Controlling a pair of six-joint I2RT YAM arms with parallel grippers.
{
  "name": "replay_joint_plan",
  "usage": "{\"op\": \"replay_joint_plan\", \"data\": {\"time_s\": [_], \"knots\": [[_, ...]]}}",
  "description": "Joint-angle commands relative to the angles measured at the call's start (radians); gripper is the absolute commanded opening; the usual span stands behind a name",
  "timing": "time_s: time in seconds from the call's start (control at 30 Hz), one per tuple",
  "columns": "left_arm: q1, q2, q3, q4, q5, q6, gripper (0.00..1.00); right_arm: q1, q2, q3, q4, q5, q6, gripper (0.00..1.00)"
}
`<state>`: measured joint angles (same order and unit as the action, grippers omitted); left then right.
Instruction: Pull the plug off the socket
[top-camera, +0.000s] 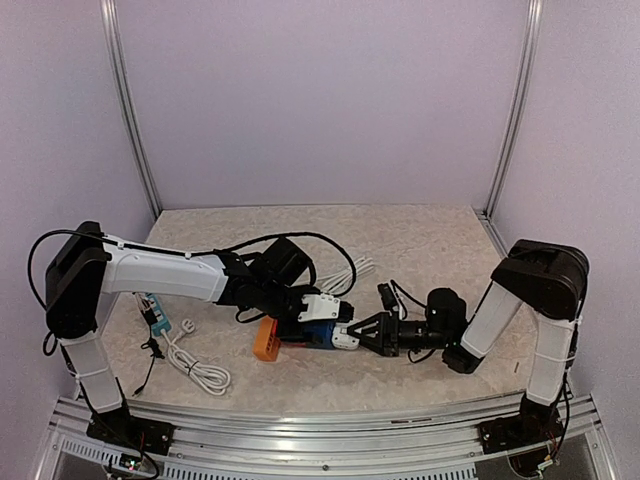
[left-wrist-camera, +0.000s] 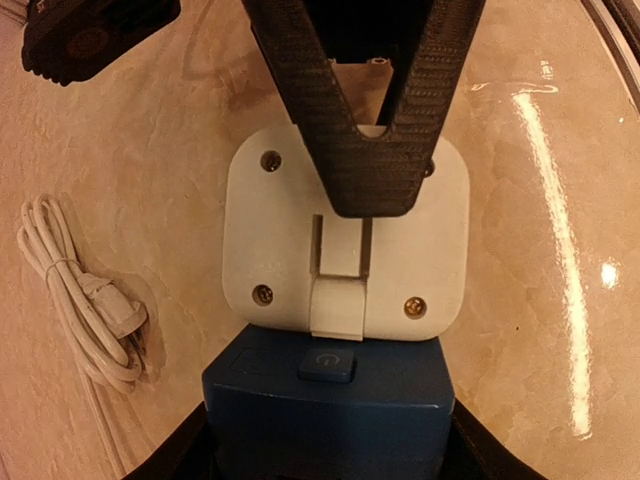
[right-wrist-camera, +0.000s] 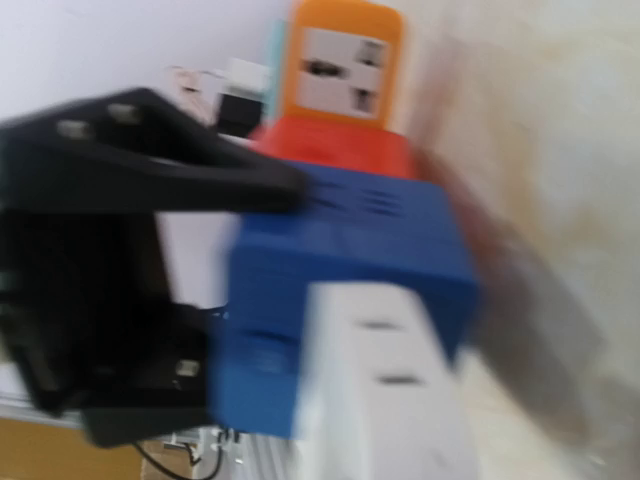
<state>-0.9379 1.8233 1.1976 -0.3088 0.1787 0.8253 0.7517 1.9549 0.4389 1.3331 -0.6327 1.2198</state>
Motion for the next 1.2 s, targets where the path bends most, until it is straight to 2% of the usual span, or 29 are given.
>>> {"op": "replay_joint_plan", "data": {"time_s": [0.0,0.1,0.27,0.43,0.73,0.83,0.9,1.07,1.17], "knots": [[0.004,-0.01,0.0,0.067,0.005,0.0,0.36,0.013,-0.075,0.014,0.314,-0.006,-0.042,0.43],[0.004,-0.009,0.005,0.066,0.008,0.0,0.36,0.013,-0.073,0.03,0.227,0.011,-0.072,0.43],[0.004,-0.009,0.006,0.063,0.002,0.0,0.36,0.014,-0.013,0.055,0.193,0.031,-0.045,0.46],[0.005,-0.01,0.005,0.064,0.001,0.001,0.36,0.014,-0.035,0.054,0.072,0.062,-0.078,0.48],[0.007,-0.001,0.009,0.067,-0.003,0.005,0.36,0.017,-0.147,0.097,-0.264,0.096,-0.221,0.32],[0.008,-0.001,0.009,0.068,-0.004,0.005,0.36,0.018,-0.163,0.103,-0.338,0.1,-0.25,0.32],[0.01,-0.002,0.008,0.068,-0.006,0.006,0.36,0.018,-0.167,0.099,-0.365,0.104,-0.258,0.35],[0.01,-0.004,0.01,0.069,-0.007,0.01,0.36,0.018,-0.144,0.069,-0.228,0.06,-0.206,0.58],[0.01,-0.003,0.009,0.068,-0.007,0.009,0.36,0.018,-0.12,0.064,-0.165,0.042,-0.173,0.62]]}}
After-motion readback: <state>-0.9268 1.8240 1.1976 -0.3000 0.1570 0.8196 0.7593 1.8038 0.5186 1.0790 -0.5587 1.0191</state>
